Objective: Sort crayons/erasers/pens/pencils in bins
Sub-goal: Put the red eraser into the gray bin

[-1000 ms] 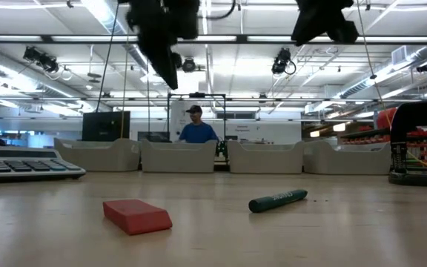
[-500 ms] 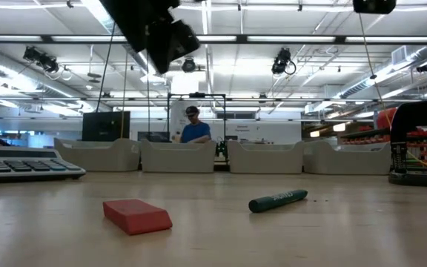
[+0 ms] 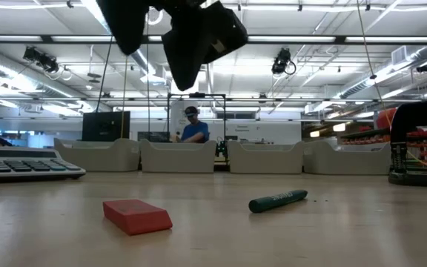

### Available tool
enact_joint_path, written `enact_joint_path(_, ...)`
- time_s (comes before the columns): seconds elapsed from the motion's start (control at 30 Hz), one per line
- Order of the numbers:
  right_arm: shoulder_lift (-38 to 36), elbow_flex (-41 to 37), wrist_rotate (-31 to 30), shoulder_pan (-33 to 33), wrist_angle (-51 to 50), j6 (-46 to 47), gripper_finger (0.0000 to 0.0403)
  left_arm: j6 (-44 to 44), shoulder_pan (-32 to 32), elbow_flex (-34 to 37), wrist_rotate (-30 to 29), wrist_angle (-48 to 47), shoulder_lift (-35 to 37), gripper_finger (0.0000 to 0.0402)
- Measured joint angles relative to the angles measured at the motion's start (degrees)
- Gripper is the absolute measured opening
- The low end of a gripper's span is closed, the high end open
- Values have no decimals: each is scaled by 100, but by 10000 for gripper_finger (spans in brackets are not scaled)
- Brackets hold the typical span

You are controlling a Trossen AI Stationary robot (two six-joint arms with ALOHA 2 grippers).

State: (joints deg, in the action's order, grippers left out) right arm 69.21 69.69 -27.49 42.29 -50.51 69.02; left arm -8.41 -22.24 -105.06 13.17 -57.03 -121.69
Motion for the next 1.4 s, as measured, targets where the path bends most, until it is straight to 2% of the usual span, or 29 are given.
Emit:
enact_joint_path(0.13,0,0,-575,473,1,30,64,9,-86,0,-91,112,-201,220)
enact_joint_path(0.23,0,0,-772,596,0,23,64,51,-124,0,-108,83,-458,220)
enact_joint_path(0.43,0,0,-761,599,-1,197,64,35,-156,9,-88,-37,-843,216)
enact_joint_path(0.9,0,0,-803,596,-60,148,64,189,-263,-9,66,190,-1055,197)
enact_joint_path(1.1,0,0,-809,596,-102,63,64,200,-306,-7,-38,255,-1087,199)
enact_joint_path(1.4,0,0,-809,596,-257,61,64,-27,-332,86,-296,354,-1090,170)
